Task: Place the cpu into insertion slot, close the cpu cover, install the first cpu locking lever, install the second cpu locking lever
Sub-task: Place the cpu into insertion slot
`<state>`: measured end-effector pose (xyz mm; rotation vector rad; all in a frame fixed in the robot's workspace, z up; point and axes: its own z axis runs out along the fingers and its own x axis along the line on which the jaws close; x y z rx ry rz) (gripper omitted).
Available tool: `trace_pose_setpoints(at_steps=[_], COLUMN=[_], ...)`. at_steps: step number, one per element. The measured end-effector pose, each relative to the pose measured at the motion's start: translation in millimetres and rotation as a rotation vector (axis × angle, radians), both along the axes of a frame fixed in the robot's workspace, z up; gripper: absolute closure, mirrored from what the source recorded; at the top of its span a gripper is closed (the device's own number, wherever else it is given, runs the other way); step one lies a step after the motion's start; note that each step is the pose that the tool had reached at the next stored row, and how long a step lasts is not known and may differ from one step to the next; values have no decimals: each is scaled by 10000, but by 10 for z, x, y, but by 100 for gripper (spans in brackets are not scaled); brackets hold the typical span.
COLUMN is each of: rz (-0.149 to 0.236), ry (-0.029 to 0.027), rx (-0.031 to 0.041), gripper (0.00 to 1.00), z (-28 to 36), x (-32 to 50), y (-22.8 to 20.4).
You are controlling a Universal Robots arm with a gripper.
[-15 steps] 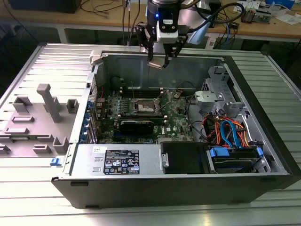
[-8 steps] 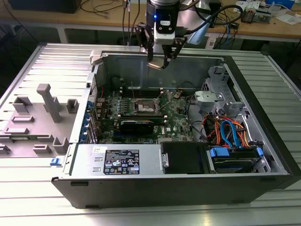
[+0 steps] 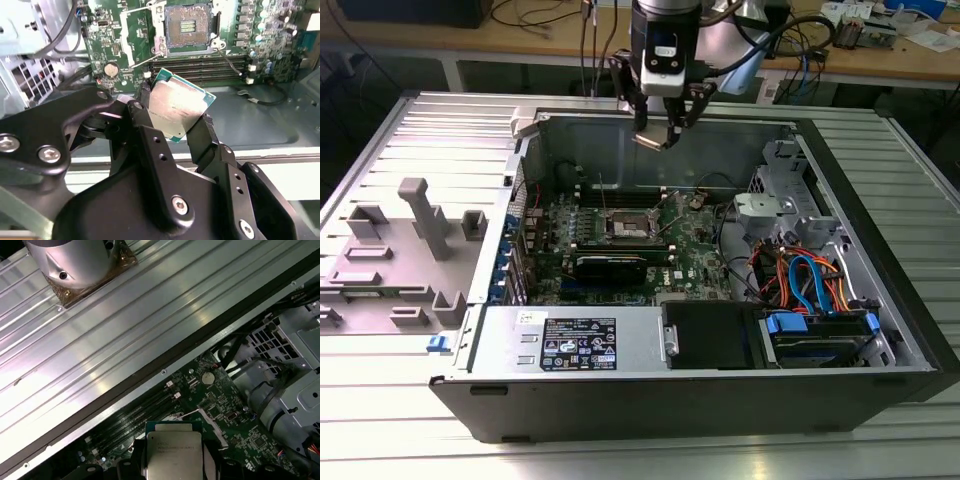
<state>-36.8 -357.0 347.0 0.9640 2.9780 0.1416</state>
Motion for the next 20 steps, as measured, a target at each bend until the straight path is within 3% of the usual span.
trace_pose_setpoints(at_steps=[2,7,13,20], rz=[-262,-343,-1329,-1526], ry=[5,7,17,18], rx=[0,-1,-2,-1], gripper=[46,46,46,46], z=[-15,-29,-66,-69], x=[-1,-57,-63,-63], y=[0,-5,-5,-5])
